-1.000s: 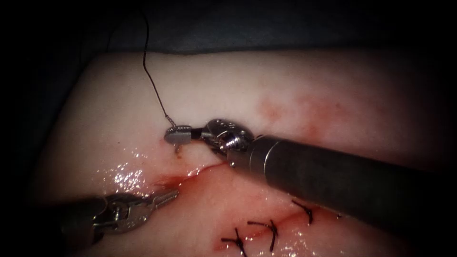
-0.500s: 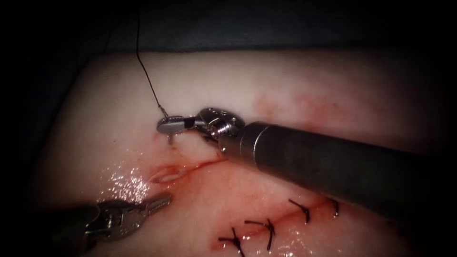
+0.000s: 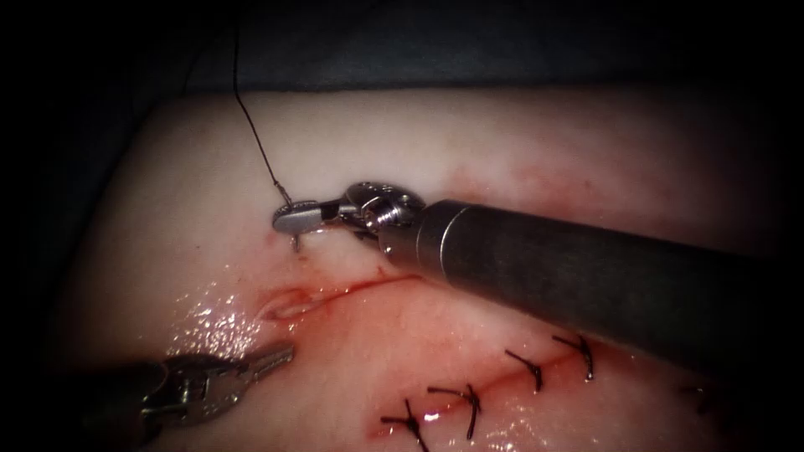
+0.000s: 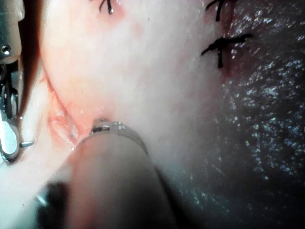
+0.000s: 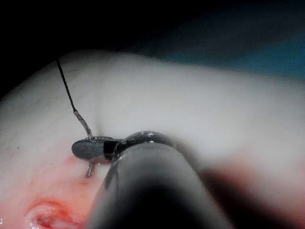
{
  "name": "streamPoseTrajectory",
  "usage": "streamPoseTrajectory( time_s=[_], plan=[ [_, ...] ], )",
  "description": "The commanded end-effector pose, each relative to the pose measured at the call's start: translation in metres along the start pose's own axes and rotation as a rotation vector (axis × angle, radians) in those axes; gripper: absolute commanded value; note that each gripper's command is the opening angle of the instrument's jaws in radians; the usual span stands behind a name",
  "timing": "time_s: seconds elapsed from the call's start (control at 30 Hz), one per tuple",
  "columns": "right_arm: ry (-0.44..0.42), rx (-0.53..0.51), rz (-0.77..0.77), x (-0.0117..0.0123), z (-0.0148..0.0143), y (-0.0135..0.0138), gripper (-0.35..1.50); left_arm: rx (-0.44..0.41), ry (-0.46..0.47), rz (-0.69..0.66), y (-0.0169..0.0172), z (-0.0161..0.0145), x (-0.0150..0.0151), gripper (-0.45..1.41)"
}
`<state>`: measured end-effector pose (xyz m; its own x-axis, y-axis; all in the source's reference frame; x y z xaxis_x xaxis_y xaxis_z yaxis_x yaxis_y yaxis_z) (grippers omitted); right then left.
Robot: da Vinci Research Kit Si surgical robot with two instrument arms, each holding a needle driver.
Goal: Wound Closure
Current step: Pierce the needle through the top of the incision
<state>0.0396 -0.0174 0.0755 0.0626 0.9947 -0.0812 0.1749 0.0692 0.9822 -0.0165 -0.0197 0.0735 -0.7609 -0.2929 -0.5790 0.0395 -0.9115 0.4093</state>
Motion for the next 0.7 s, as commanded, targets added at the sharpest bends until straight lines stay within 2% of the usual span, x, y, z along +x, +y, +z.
streamPoseTrajectory(
  time_s=[0.03, 0.17, 0.33, 0.57, 0.7],
  plan=[
    [-0.035, 0.020, -0.006, 0.0016, 0.0012, 0.0003, -0.35, 0.002, 0.001, 0.001, -0.0001, 0.0008, 0.0001, -0.45],
    [-0.102, 0.088, -0.012, 0.0030, 0.0027, 0.0008, -0.35, 0.002, 0.000, 0.001, -0.0001, 0.0008, 0.0001, -0.45],
    [-0.149, 0.145, 0.030, 0.0032, 0.0045, 0.0014, -0.35, 0.002, 0.000, 0.001, -0.0001, 0.0008, 0.0001, -0.45],
    [-0.196, 0.200, 0.144, 0.0031, 0.0054, 0.0021, -0.35, 0.001, 0.001, 0.002, 0.0000, 0.0003, -0.0003, -0.45],
    [-0.195, 0.200, 0.187, 0.0016, 0.0054, 0.0021, -0.35, 0.000, 0.001, 0.002, -0.0001, 0.0002, -0.0005, -0.45]
  ],
)
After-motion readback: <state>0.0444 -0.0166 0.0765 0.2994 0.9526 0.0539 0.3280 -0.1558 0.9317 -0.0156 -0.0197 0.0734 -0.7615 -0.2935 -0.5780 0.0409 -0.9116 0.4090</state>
